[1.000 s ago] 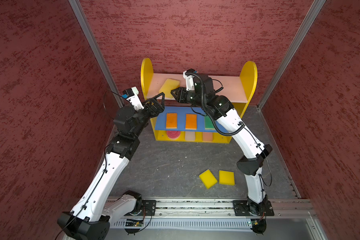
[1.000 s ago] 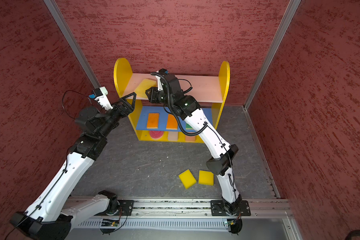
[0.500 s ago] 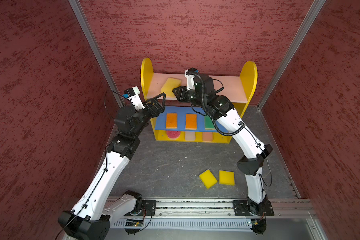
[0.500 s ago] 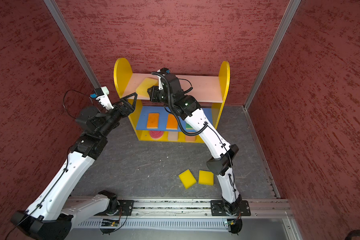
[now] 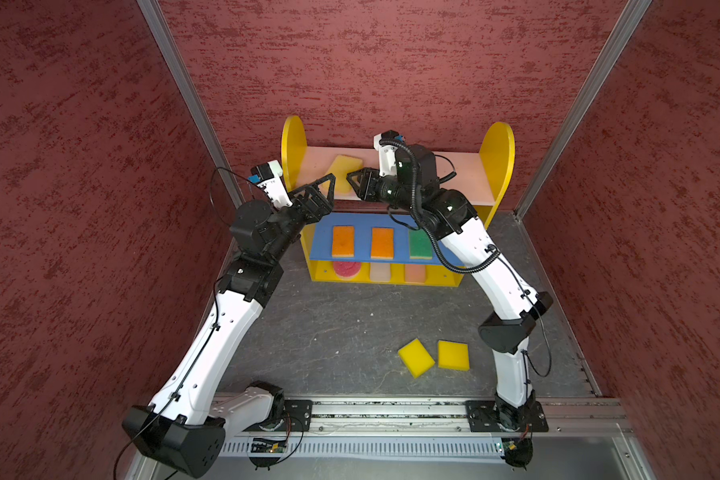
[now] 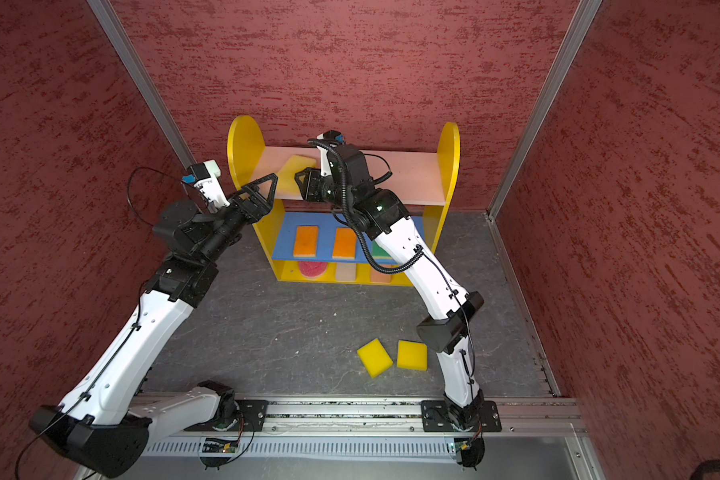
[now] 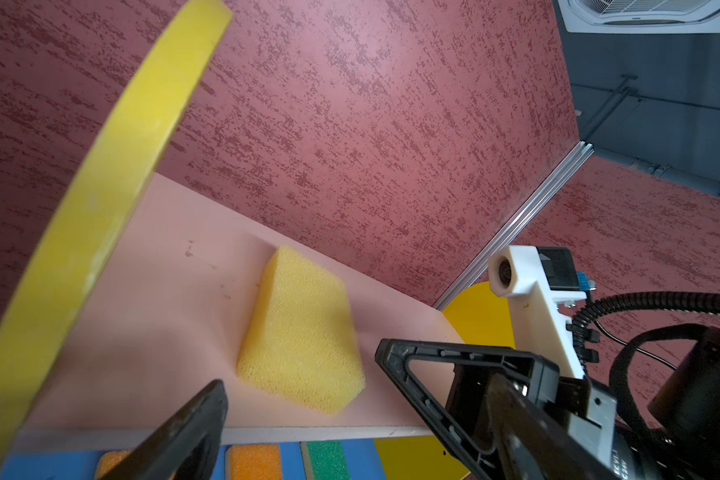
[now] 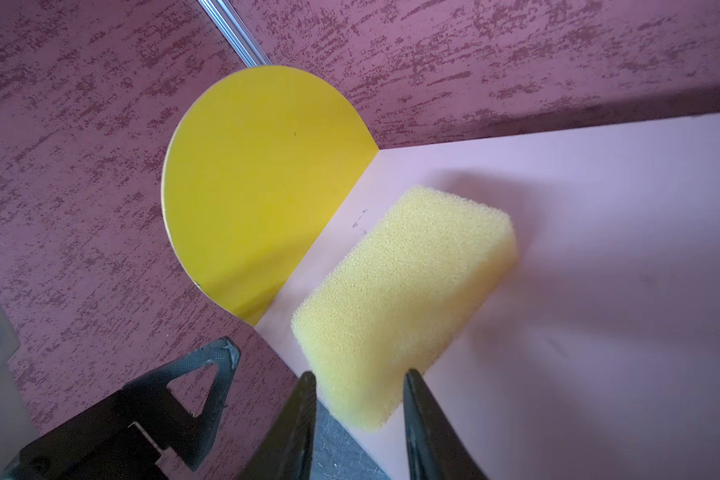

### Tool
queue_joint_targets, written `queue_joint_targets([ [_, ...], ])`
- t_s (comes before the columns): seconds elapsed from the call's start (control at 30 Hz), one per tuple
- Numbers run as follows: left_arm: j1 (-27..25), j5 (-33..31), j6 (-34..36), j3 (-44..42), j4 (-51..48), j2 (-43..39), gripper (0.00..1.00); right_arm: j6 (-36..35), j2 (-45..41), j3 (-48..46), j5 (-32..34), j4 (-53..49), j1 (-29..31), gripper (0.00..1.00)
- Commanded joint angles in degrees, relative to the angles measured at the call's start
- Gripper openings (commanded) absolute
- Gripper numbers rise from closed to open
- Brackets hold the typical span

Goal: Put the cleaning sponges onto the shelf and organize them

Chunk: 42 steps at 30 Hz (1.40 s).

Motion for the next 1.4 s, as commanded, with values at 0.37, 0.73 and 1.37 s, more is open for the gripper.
queue_joint_targets([
  [0.37,0.82,1.00,1.67,5.01,-1.02,4.47,0.96,-0.57,-0.18,-0.59,0.80,-1.52,1.96,0.44],
  [0.73,1.53,2.16,1.69,7.62,-2.24,8.62,0.96,-0.17,0.60,-0.59,4.24,-1.23,1.81,0.42],
  [1.37,2.01,9.43,-3.70,5.70,0.94,10.11,0.92,2.72,2.93,-0.62,-1.42,1.91,-0.84,0.21],
])
